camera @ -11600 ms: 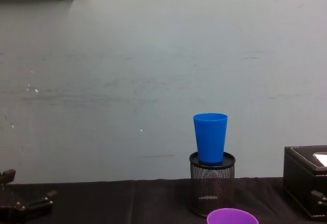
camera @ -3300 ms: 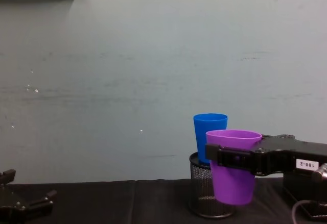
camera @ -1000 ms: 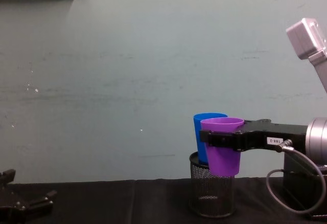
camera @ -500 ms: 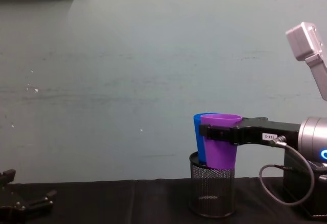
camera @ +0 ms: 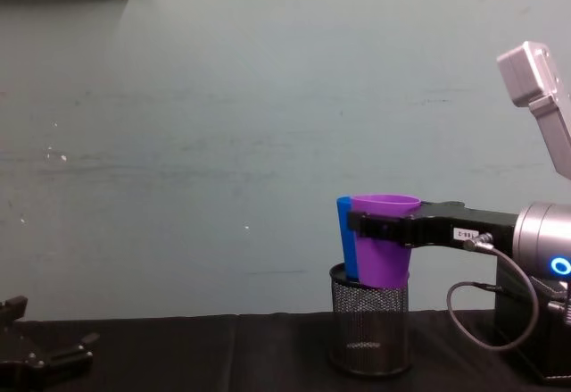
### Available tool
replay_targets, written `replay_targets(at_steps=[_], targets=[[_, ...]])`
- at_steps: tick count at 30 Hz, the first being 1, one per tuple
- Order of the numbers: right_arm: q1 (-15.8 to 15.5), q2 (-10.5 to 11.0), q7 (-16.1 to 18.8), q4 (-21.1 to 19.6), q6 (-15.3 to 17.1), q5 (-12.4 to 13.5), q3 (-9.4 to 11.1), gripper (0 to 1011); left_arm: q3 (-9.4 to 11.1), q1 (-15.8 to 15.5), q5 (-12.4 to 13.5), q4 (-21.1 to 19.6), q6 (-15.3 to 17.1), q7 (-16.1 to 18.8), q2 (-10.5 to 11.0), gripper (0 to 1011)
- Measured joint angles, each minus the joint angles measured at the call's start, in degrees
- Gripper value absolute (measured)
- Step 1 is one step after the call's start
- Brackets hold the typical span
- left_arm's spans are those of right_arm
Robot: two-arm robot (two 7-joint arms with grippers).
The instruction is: Pick up one cup with a gripper and tap it against the other cup.
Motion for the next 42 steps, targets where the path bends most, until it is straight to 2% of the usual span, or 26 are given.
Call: replay_targets(at_steps=[11,42], targets=[[1.2,-0.6,0.5,1.2,0.0,-0.1,0.2,731,0.0,0.0,0.0,0.0,0.0,0.0,0.0,1000],[1.0,-0.5,0.4,1.1,0.1,-0.2,0.1,731,0.0,0.0,0.0,0.0,0.0,0.0,0.0,1000]])
